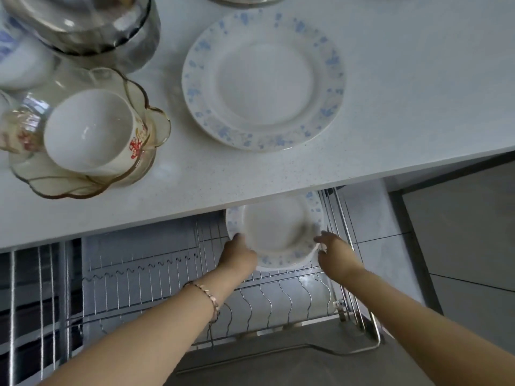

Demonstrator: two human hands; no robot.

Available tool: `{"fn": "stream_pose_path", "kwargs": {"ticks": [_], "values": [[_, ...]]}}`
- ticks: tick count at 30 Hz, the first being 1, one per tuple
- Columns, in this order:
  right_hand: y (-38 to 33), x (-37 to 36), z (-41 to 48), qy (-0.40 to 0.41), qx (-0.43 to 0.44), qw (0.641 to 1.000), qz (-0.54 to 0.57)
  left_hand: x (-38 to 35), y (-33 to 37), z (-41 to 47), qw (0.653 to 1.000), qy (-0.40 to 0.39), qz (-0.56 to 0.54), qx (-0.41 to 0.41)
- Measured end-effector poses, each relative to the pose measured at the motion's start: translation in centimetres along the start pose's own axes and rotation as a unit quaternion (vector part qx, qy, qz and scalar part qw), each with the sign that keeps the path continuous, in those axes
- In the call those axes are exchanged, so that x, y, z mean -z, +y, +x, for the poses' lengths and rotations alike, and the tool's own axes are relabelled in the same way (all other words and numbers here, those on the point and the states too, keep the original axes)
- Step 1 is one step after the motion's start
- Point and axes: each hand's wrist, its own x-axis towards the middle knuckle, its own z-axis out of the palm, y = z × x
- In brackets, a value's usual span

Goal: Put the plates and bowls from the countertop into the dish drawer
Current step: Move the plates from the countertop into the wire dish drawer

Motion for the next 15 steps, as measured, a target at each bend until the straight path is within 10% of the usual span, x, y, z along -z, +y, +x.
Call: {"fn": "stream_pose_path", "kwargs": {"ticks": [4, 7, 10, 15], "values": [[-4.7, 7.4, -5.5, -0.024, 0.138, 0.984, -0.112, 4.0, 4.9, -6.7, 0.984, -0.005, -0.064, -0.167], [-9.0, 13.5, -7.3, 0.106, 0.191, 0.975, -0.034, 8.1, 9.3, -8.9, 0.954, 0.121, -0.155, -0.228], [-13.2, 18.1, -4.7, 0.242, 0.162, 0.955, 0.053, 11.4, 13.2, -8.1, 0.933, 0.219, -0.223, -0.178], [-17.7, 19.9, 1.7, 0.162, 0.021, 0.960, 0.226, 13.0, 16.5, -5.6, 0.949, 0.223, -0.216, -0.046]]}}
